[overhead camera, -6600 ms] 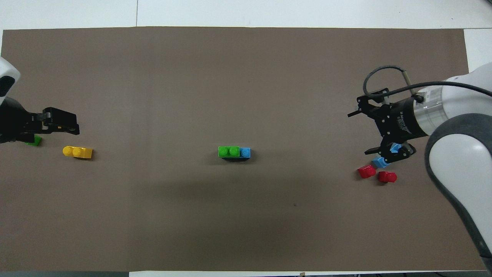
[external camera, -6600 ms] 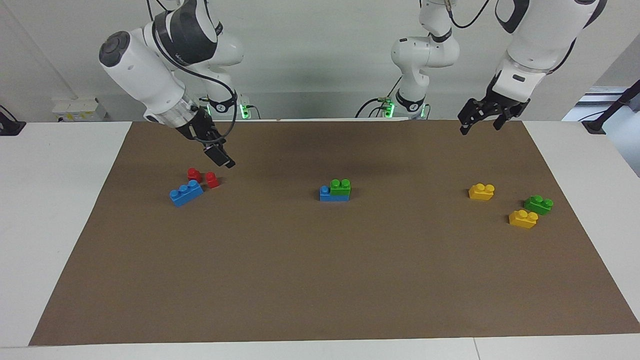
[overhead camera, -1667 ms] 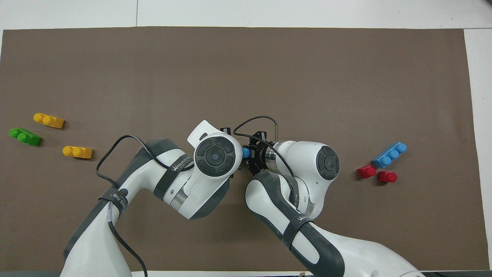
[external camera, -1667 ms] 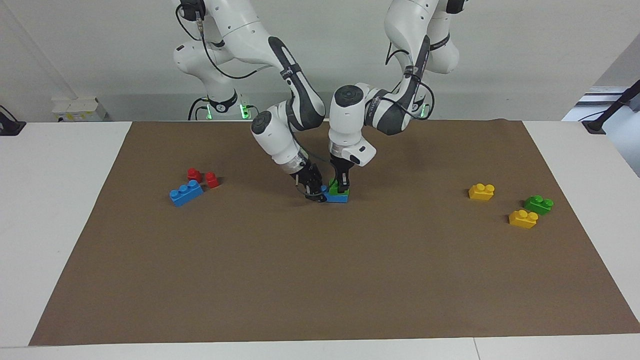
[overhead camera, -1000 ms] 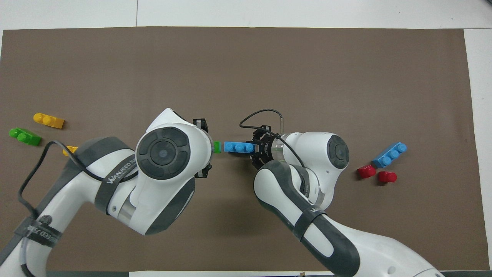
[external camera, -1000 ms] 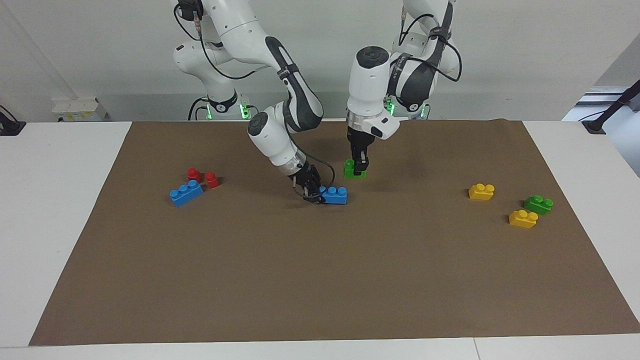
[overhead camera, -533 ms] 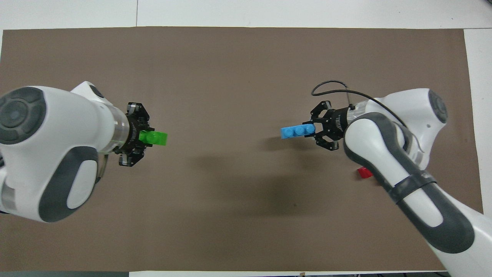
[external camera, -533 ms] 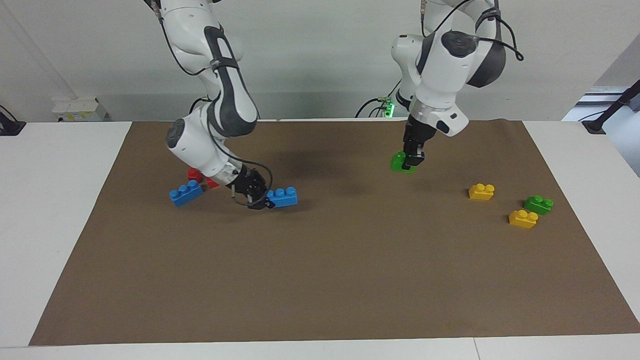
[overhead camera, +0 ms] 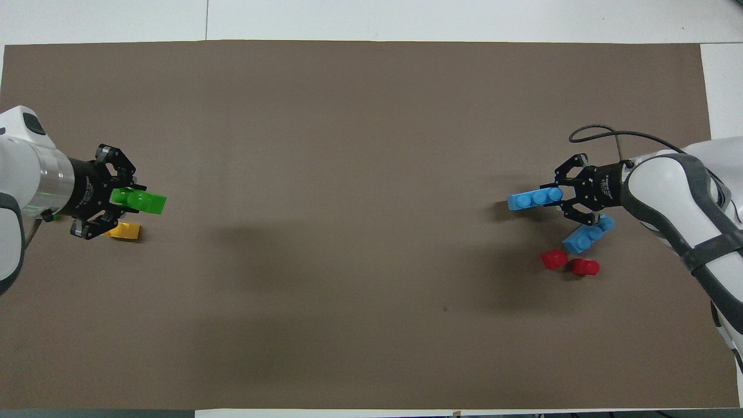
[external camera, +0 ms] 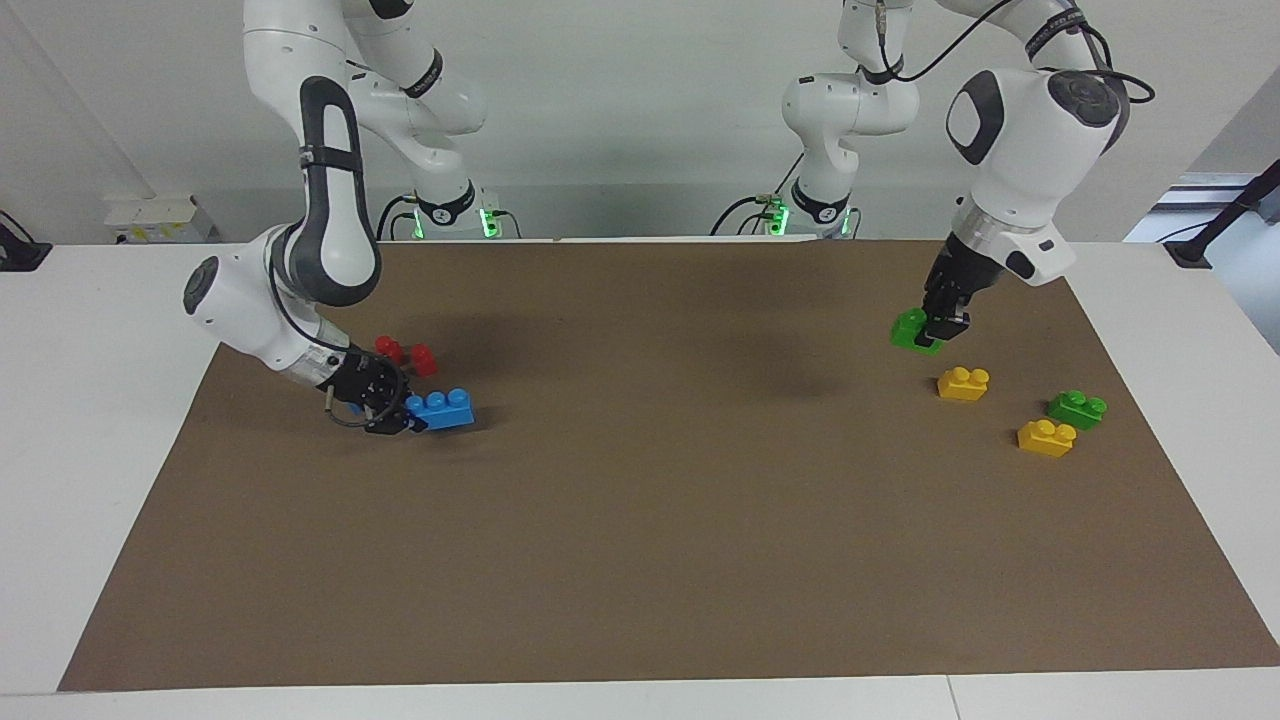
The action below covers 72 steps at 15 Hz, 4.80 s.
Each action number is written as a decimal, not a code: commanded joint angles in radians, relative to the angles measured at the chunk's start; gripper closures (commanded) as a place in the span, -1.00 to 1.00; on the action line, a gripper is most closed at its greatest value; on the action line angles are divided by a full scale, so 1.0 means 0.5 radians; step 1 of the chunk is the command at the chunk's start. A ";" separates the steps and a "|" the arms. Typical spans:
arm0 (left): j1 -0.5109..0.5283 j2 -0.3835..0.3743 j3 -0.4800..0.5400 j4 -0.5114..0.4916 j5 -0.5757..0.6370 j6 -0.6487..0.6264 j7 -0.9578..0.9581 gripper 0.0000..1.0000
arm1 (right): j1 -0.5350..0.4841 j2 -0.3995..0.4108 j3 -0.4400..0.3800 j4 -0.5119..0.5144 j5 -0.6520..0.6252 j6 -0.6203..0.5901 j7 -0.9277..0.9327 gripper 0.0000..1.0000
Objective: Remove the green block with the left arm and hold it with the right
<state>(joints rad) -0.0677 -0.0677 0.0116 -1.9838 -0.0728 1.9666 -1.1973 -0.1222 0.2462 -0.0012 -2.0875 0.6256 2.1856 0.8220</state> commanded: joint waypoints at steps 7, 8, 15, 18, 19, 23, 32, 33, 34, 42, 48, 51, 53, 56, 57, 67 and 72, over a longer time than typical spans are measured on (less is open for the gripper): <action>0.163 0.436 -0.017 0.007 0.038 0.518 0.372 1.00 | -0.102 0.038 0.033 -0.050 -0.012 0.056 -0.159 1.00; 0.181 0.482 -0.017 0.004 0.041 0.591 0.394 1.00 | -0.102 0.041 0.036 -0.047 -0.012 0.059 -0.168 1.00; 0.227 0.780 -0.017 0.053 0.152 0.877 0.456 1.00 | -0.099 0.014 0.033 -0.028 -0.015 0.044 -0.168 -0.96; 0.233 0.823 -0.017 0.084 0.155 0.884 0.453 1.00 | -0.075 -0.053 0.030 -0.007 -0.042 -0.005 -0.156 -1.00; 0.233 0.823 -0.017 0.084 0.155 0.893 0.456 1.00 | -0.072 -0.099 0.030 0.015 -0.049 -0.072 -0.153 -1.00; 0.230 0.823 -0.017 0.084 0.182 0.936 0.529 -0.99 | -0.026 -0.235 0.039 0.275 -0.508 -0.480 -0.248 -1.00; 0.249 0.777 -0.017 0.160 0.185 0.865 0.817 -1.00 | 0.094 -0.664 0.097 0.496 -1.051 -0.959 -1.014 -1.00; 0.243 0.749 -0.020 0.191 0.185 0.817 0.881 -1.00 | 0.097 -0.676 0.101 0.554 -1.073 -1.008 -1.161 -1.00; 0.237 0.737 -0.020 0.234 0.185 0.731 0.940 -1.00 | 0.097 -0.676 0.101 0.609 -1.101 -1.060 -1.320 -1.00; 0.187 0.483 -0.045 0.501 0.189 0.120 1.547 -1.00 | 0.097 -0.591 0.104 0.871 -1.242 -1.159 -1.558 -1.00; 0.166 0.170 -0.048 0.510 0.176 -0.196 2.149 -1.00 | 0.091 -0.603 0.098 0.852 -1.242 -1.138 -1.567 -1.00; 0.166 0.111 -0.100 0.589 0.176 -0.432 2.177 -1.00 | 0.091 -0.612 0.098 0.840 -1.309 -1.168 -1.631 -1.00; 0.163 0.056 -0.109 0.645 0.176 -0.579 2.296 -1.00 | 0.085 -0.612 0.098 0.834 -1.316 -1.174 -1.638 -1.00; 0.166 -0.012 -0.106 0.639 0.173 -0.672 2.431 -1.00 | 0.082 -0.615 0.101 0.834 -1.316 -1.174 -1.632 -1.00; 0.163 -0.015 -0.106 0.636 0.170 -0.687 2.428 -1.00 | 0.082 -0.615 0.101 0.831 -1.316 -1.177 -1.626 -1.00; 0.166 -0.064 -0.112 0.624 0.164 -0.709 2.413 -1.00 | 0.088 -0.615 0.101 0.834 -1.316 -1.227 -1.718 -1.00; 0.166 -0.064 -0.112 0.624 0.164 -0.709 2.413 -1.00 | 0.085 -0.615 0.101 0.834 -1.310 -1.227 -1.718 -1.00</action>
<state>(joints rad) 0.0254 -0.0824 -0.0520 -1.6685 0.0037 1.6318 -0.0007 -0.0716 -0.0654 0.0433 -1.6811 -0.0127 1.5916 -0.0103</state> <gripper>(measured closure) 0.000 0.000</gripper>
